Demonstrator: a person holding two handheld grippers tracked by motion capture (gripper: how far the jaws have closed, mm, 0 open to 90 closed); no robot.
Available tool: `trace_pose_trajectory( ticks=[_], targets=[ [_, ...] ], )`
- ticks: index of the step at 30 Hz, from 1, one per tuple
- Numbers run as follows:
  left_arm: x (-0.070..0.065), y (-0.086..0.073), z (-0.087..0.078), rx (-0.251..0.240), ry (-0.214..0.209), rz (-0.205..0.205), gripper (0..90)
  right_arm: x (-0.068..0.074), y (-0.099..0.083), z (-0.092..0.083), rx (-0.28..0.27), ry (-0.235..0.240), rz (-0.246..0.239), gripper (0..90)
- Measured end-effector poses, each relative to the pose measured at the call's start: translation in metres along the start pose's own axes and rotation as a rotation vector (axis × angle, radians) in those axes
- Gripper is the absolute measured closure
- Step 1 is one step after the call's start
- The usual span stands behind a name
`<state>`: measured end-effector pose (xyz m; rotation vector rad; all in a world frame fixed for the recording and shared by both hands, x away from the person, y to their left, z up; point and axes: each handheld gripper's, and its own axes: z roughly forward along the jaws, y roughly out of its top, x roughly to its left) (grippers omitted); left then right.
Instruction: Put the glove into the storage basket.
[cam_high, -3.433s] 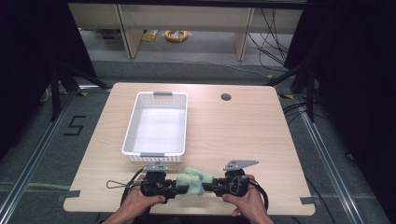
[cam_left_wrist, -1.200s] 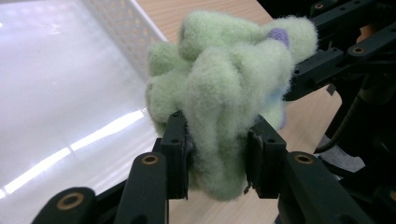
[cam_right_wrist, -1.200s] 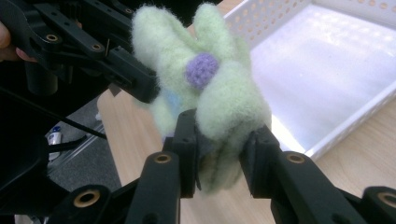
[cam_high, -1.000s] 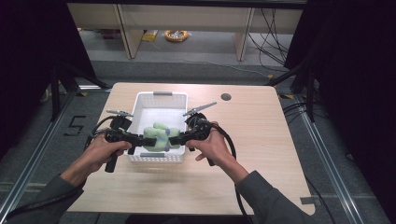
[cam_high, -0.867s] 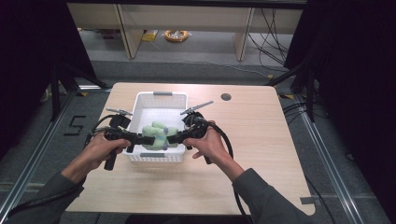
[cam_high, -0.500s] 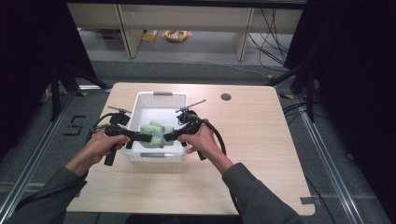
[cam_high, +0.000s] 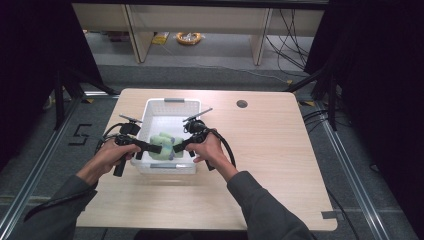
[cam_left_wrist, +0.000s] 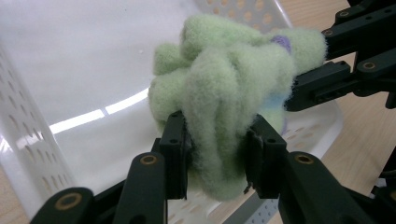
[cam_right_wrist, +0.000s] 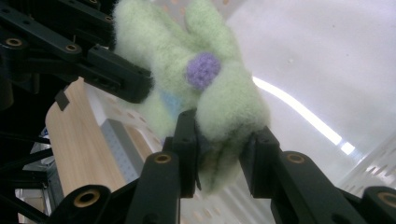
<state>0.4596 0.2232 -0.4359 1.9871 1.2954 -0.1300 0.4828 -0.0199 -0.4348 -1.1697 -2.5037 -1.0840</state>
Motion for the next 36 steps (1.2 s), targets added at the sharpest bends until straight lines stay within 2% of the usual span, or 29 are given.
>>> trace_pose_trajectory(
  ticks=[1, 2, 5, 6, 7, 8, 10, 12, 14, 16, 17, 19, 23, 26, 29, 31, 32, 35, 36],
  targets=[
    [0.001, 0.000, 0.001, 0.014, -0.001, 0.011, 63.6, -0.001, 0.000, 0.001, 0.008, -0.006, 0.001, 70.5],
    [0.001, 0.000, 0.003, 0.003, 0.002, -0.002, 63.6, -0.001, 0.000, 0.003, 0.017, -0.009, 0.020, 70.4],
    [0.005, -0.001, 0.006, 0.034, 0.009, 0.016, 63.4, -0.003, 0.000, 0.007, 0.029, -0.015, 0.013, 70.3],
    [0.004, -0.001, 0.008, 0.032, 0.011, -0.002, 63.2, -0.003, 0.000, 0.008, 0.033, -0.019, 0.012, 70.3],
    [0.005, -0.002, 0.010, 0.030, 0.010, -0.002, 63.0, -0.003, 0.001, 0.009, 0.040, -0.022, 0.010, 70.3],
    [0.007, -0.002, 0.009, 0.048, 0.016, 0.014, 62.9, -0.003, 0.001, 0.010, 0.047, -0.031, 0.008, 70.3],
    [0.008, -0.002, 0.012, 0.039, 0.010, -0.006, 62.8, -0.002, 0.001, 0.011, 0.052, -0.035, 0.002, 70.3],
    [0.009, -0.003, 0.014, 0.043, 0.010, -0.008, 62.8, -0.002, 0.002, 0.013, 0.064, -0.041, 0.006, 70.2],
    [0.010, -0.003, 0.015, 0.052, 0.018, -0.004, 62.8, -0.002, 0.002, 0.015, 0.072, -0.058, -0.012, 70.1],
    [0.010, -0.003, 0.017, 0.050, 0.020, -0.010, 62.6, -0.001, 0.002, 0.016, 0.088, -0.052, -0.003, 70.0],
    [0.011, -0.004, 0.018, 0.050, 0.018, -0.012, 62.5, -0.001, 0.003, 0.017, 0.086, -0.055, -0.016, 69.9],
    [0.012, -0.004, 0.019, 0.066, 0.030, 0.005, 62.3, 0.000, 0.003, 0.018, 0.100, -0.065, -0.009, 69.7],
    [0.013, -0.005, 0.021, 0.070, 0.030, 0.004, 61.6, -0.001, 0.003, 0.021, 0.112, -0.098, -0.030, 69.2],
    [0.014, -0.006, 0.023, 0.075, 0.033, 0.008, 61.1, 0.000, 0.003, 0.023, 0.121, -0.098, -0.025, 69.0],
    [0.014, -0.006, 0.024, 0.091, 0.042, 0.033, 60.2, 0.002, 0.003, 0.024, 0.125, -0.116, -0.049, 68.8],
    [0.014, -0.006, 0.026, 0.095, 0.047, 0.027, 59.9, 0.003, 0.004, 0.024, 0.136, -0.129, -0.049, 67.8],
    [0.014, -0.007, 0.027, 0.098, 0.050, 0.038, 59.7, 0.004, 0.003, 0.024, 0.142, -0.133, -0.047, 67.2],
    [0.013, -0.007, 0.028, 0.099, 0.057, 0.038, 58.7, 0.004, 0.004, 0.025, 0.160, -0.149, -0.066, 65.5],
    [0.012, -0.006, 0.029, 0.104, 0.070, 0.042, 58.1, 0.005, 0.004, 0.025, 0.165, -0.156, -0.067, 64.8]
  ],
)
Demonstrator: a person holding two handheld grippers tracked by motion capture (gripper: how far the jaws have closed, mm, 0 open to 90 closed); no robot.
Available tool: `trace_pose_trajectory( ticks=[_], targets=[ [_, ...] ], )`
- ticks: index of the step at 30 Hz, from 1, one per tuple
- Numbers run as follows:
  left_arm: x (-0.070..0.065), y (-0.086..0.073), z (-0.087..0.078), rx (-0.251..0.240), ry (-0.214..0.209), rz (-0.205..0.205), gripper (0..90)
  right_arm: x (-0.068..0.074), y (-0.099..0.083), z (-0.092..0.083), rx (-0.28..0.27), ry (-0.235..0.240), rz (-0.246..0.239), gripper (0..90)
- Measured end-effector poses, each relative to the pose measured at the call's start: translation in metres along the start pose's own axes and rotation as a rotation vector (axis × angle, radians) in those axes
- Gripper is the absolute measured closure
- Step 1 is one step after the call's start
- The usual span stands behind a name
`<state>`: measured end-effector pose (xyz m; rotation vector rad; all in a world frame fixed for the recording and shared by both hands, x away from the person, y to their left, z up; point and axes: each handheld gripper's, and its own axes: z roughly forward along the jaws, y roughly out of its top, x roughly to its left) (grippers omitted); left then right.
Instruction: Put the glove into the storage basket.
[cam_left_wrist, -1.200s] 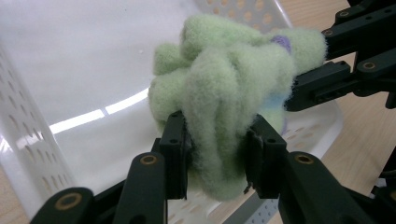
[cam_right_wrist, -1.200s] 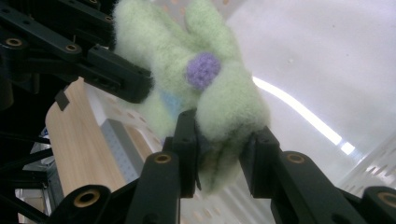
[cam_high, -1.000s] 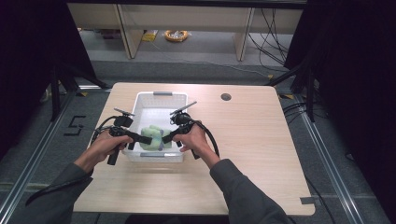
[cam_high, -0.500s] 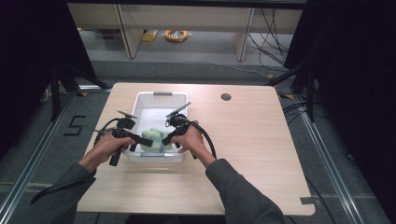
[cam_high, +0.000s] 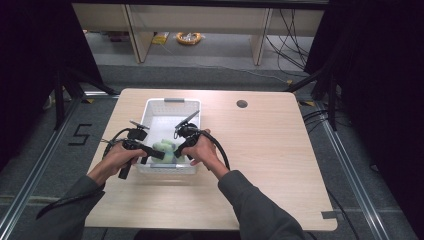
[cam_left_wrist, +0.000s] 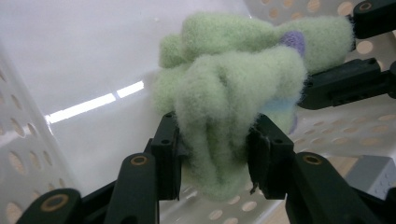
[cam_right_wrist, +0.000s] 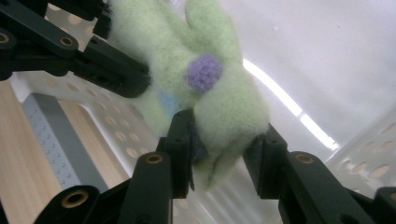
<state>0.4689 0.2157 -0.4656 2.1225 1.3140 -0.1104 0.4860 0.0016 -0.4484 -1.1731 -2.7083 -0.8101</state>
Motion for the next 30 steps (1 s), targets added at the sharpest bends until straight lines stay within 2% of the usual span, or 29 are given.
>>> trace_pose_trajectory(
  ticks=[4, 8, 9, 10, 15, 18, 19, 20, 21, 22, 23, 28, 29, 30],
  targets=[
    [-0.002, 0.002, 0.002, 0.005, 0.021, 0.010, 51.9, 0.001, 0.001, 0.001, 0.029, -0.018, -0.016, 60.4],
    [-0.002, 0.003, 0.002, 0.000, 0.016, 0.005, 50.5, 0.002, 0.002, -0.001, 0.020, -0.043, -0.033, 57.9],
    [-0.003, 0.004, 0.001, 0.001, 0.025, 0.010, 49.7, 0.002, 0.002, -0.002, 0.021, -0.046, -0.036, 57.8],
    [-0.003, 0.004, 0.001, 0.002, 0.027, 0.012, 48.3, 0.001, 0.003, -0.002, 0.014, -0.055, -0.061, 57.6],
    [-0.007, 0.007, -0.001, -0.014, 0.052, 0.010, 44.0, 0.001, 0.005, -0.005, -0.005, -0.086, -0.067, 56.2],
    [-0.009, 0.009, -0.004, -0.016, 0.055, 0.008, 42.1, 0.001, 0.006, -0.007, -0.008, -0.082, -0.072, 56.0],
    [-0.010, 0.009, -0.005, -0.019, 0.070, 0.007, 41.0, 0.000, 0.006, -0.007, -0.014, -0.086, -0.074, 56.0],
    [-0.012, 0.008, -0.005, -0.035, 0.071, -0.007, 40.3, 0.000, 0.006, -0.009, -0.017, -0.086, -0.072, 55.9],
    [-0.011, 0.009, -0.007, -0.027, 0.079, 0.010, 40.2, -0.001, 0.006, -0.010, -0.021, -0.088, -0.075, 55.4],
    [-0.014, 0.008, -0.008, -0.054, 0.081, -0.014, 40.0, -0.001, 0.006, -0.010, -0.029, -0.090, -0.072, 55.3],
    [-0.014, 0.008, -0.009, -0.050, 0.085, -0.001, 39.9, -0.002, 0.007, -0.013, -0.032, -0.098, -0.070, 55.2],
    [-0.020, 0.008, -0.016, -0.069, 0.084, 0.000, 39.2, -0.004, 0.007, -0.020, -0.064, -0.085, -0.072, 54.7],
    [-0.021, 0.008, -0.017, -0.070, 0.081, 0.001, 38.4, -0.002, 0.007, -0.022, -0.063, -0.081, -0.054, 54.1],
    [-0.023, 0.008, -0.018, -0.076, 0.076, 0.001, 37.9, -0.002, 0.007, -0.024, -0.065, -0.082, -0.056, 53.6]
  ],
)
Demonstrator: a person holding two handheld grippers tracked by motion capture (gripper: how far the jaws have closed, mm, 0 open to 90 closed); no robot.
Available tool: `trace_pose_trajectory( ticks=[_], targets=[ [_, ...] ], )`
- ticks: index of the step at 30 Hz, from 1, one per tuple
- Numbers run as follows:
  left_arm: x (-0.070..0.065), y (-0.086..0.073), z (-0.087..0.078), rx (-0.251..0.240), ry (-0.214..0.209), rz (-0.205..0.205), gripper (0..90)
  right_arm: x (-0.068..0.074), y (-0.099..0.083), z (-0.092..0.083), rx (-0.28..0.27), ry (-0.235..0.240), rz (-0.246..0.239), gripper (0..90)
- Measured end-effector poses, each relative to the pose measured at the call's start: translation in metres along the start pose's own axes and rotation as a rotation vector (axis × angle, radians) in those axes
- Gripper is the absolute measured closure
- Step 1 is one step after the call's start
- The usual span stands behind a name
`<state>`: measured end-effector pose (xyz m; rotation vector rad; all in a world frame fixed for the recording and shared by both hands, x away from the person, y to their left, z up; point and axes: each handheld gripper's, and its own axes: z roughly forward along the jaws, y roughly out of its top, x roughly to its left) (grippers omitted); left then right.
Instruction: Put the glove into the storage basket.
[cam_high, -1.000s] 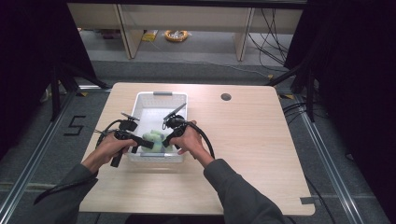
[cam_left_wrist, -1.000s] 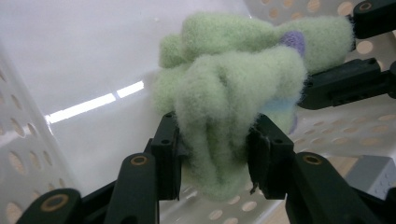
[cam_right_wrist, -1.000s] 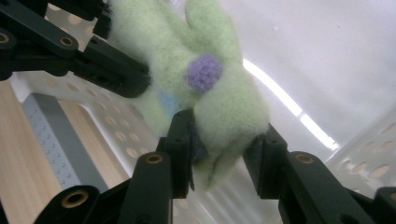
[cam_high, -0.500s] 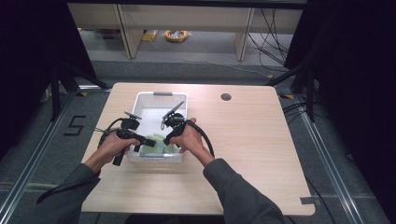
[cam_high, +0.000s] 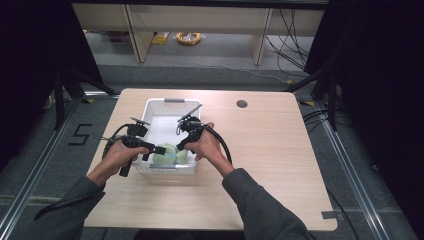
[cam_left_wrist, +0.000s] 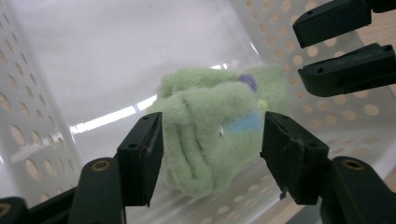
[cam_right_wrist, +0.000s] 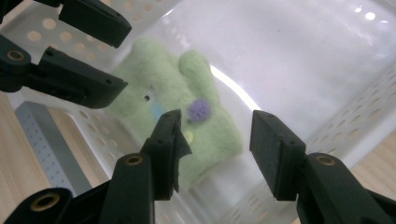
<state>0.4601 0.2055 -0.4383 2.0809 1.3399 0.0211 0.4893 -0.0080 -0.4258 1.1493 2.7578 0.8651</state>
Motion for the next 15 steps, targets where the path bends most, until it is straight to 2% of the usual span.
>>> trace_pose_trajectory(
  ticks=[3, 10, 15],
  targets=[
    [-0.005, 0.000, -0.005, -0.006, -0.006, 0.022, 36.9, 0.000, 0.000, -0.005, -0.017, 0.004, 0.000, 51.3],
    [-0.016, -0.003, -0.006, -0.003, -0.020, 0.030, 30.6, 0.001, -0.004, -0.019, -0.059, 0.027, -0.002, 47.6],
    [-0.026, -0.007, -0.009, -0.022, -0.026, 0.035, 29.1, 0.004, -0.009, -0.033, -0.093, 0.040, -0.013, 45.0]
  ],
)
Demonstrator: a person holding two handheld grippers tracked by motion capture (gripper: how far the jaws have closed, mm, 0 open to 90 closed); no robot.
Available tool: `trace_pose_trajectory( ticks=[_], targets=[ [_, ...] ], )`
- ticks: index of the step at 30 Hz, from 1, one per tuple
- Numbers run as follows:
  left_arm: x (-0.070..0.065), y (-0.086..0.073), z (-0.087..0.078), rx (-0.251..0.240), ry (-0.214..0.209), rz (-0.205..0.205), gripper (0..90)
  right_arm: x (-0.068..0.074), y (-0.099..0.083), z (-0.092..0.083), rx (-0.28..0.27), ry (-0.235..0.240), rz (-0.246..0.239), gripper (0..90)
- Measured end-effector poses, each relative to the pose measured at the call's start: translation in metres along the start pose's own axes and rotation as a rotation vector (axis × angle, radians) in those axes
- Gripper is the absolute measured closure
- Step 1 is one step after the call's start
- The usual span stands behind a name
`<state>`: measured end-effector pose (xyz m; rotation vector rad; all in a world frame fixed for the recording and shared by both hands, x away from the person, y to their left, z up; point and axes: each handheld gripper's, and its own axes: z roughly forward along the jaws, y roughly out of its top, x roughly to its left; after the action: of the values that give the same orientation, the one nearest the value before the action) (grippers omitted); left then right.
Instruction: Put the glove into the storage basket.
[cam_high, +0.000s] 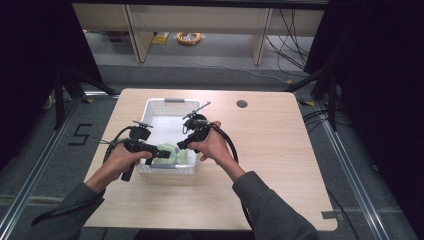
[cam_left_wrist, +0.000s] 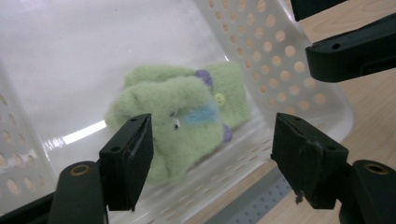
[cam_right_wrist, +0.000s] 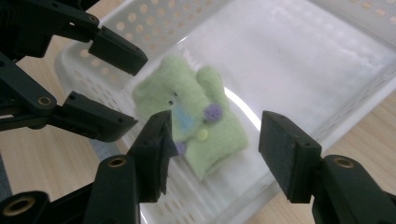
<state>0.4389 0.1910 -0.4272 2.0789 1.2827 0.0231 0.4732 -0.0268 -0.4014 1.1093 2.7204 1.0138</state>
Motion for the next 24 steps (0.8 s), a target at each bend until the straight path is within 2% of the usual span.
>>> trace_pose_trajectory(
  ticks=[2, 3, 4, 6, 10, 11, 12, 16, 20, 21, 22, 24],
  targets=[
    [-0.003, -0.001, -0.002, -0.010, -0.008, 0.005, 28.8, -0.001, -0.002, -0.006, -0.012, 0.009, 0.000, 44.0],
    [-0.005, -0.001, -0.003, -0.025, -0.011, -0.007, 28.6, -0.001, -0.003, -0.008, -0.021, 0.013, 0.000, 43.7],
    [-0.006, -0.001, -0.005, -0.031, -0.013, 0.001, 28.5, 0.000, -0.004, -0.011, -0.015, 0.008, 0.016, 43.4],
    [-0.008, -0.002, -0.008, -0.041, -0.019, 0.003, 28.2, -0.002, -0.007, -0.015, -0.031, 0.014, -0.001, 42.9],
    [-0.015, -0.005, -0.013, -0.067, -0.037, 0.007, 27.4, -0.004, -0.015, -0.025, -0.041, 0.017, 0.022, 41.9],
    [-0.016, -0.006, -0.015, -0.069, -0.041, 0.014, 27.2, -0.006, -0.017, -0.027, -0.056, 0.025, 0.004, 41.5],
    [-0.018, -0.006, -0.017, -0.078, -0.047, 0.016, 27.2, -0.007, -0.019, -0.029, -0.067, 0.039, 0.008, 41.4],
    [-0.027, -0.011, -0.021, -0.102, -0.060, 0.021, 26.6, -0.009, -0.027, -0.042, -0.081, 0.018, 0.029, 40.8],
    [-0.035, -0.016, -0.021, -0.112, -0.085, 0.028, 25.4, -0.012, -0.036, -0.051, -0.115, 0.029, 0.027, 40.1],
    [-0.038, -0.017, -0.022, -0.123, -0.090, 0.027, 25.4, -0.014, -0.038, -0.054, -0.107, 0.037, 0.021, 39.9],
    [-0.040, -0.018, -0.022, -0.130, -0.093, 0.025, 25.3, -0.014, -0.040, -0.056, -0.109, 0.035, 0.035, 39.9],
    [-0.044, -0.020, -0.023, -0.133, -0.104, 0.036, 24.5, -0.016, -0.045, -0.061, -0.119, 0.032, 0.023, 39.6]
  ],
)
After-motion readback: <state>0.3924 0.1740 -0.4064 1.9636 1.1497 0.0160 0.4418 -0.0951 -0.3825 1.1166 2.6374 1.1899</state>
